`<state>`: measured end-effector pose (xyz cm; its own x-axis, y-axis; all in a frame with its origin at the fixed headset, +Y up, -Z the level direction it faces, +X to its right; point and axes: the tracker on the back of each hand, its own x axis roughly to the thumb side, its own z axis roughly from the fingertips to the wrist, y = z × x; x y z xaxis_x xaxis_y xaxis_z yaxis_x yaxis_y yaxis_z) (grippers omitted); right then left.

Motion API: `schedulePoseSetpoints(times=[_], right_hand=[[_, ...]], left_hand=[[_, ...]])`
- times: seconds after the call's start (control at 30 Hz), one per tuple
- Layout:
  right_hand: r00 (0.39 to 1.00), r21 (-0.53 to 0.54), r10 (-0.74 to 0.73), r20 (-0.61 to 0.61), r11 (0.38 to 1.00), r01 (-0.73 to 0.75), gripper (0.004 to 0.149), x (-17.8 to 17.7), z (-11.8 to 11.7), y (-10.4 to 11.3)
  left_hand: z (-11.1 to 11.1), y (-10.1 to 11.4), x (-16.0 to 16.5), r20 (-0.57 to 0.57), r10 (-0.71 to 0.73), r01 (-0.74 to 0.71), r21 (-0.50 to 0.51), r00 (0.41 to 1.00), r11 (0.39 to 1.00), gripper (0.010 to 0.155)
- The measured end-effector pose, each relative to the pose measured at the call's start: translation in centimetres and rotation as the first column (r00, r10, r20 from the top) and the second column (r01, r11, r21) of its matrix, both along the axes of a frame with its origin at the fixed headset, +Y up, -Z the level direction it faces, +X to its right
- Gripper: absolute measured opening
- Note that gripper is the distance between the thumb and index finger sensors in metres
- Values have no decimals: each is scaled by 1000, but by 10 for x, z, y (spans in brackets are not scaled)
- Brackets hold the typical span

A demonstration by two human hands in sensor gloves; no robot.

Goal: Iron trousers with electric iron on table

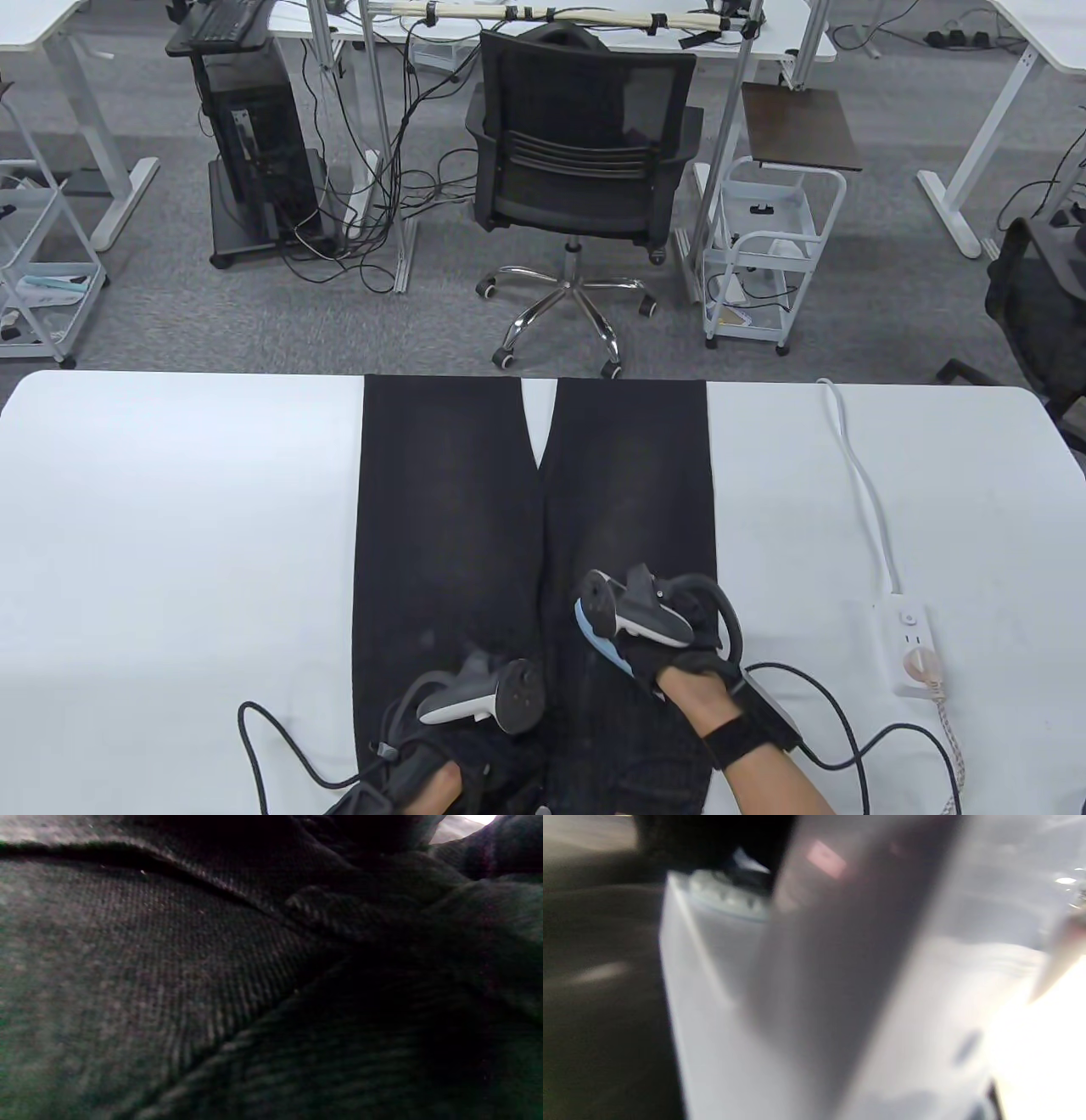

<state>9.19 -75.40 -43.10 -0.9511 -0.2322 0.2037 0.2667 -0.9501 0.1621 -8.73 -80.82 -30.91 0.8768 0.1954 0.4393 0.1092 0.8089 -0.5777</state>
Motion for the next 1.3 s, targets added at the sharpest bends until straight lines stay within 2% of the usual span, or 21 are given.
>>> schedulePoseSetpoints(times=[0.07,0.13,0.2,0.27,0.37,0.47,0.57,0.7,0.83,1.03,1.17,1.23,1.3], right_hand=[[998,-6,-29,54,1000,29,60,1,-27,-1],[995,43,-29,95,999,25,59,3,-50,-2],[984,29,-39,173,999,34,59,7,-75,-2],[968,29,-50,244,999,44,59,9,-91,-2],[951,15,-67,301,998,66,59,10,-100,-1],[945,-6,-82,316,996,88,58,12,-101,-1],[926,-73,-116,359,986,152,57,14,-95,1],[923,-127,-128,362,974,185,55,13,-79,1],[953,-185,-110,282,969,166,54,5,-46,4],[987,-295,-123,106,944,149,54,-4,32,6],[992,-278,-127,-23,953,116,54,-9,87,4],[993,-244,-90,-71,967,70,54,-9,107,4],[984,-260,-157,-85,957,130,54,-7,124,1]], left_hand=[[0,0,0,-2,3,-3,-1,1000,1000,99],[0,0,0,-2,3,-3,-2,1000,1000,99],[0,0,0,-1,5,-5,-5,1000,1000,99],[0,0,0,-3,6,-6,-4,1000,1000,99],[0,0,0,-5,10,-10,-5,1000,1000,99],[-1,0,0,-5,9,-9,-6,1000,1000,99],[-1,0,0,-6,12,-12,-8,1000,1000,99],[-1,0,0,-10,13,-13,-9,1000,1000,99],[-2,0,-1,-15,13,-13,-8,1000,1000,99],[-2,-1,-2,-21,19,-19,-10,1000,1000,99],[-2,-1,-2,-22,19,-19,-9,1000,1000,99],[-3,-1,-2,-20,19,-19,-13,1000,1000,99],[-3,-1,-2,-19,15,-16,-14,1000,1000,99]])
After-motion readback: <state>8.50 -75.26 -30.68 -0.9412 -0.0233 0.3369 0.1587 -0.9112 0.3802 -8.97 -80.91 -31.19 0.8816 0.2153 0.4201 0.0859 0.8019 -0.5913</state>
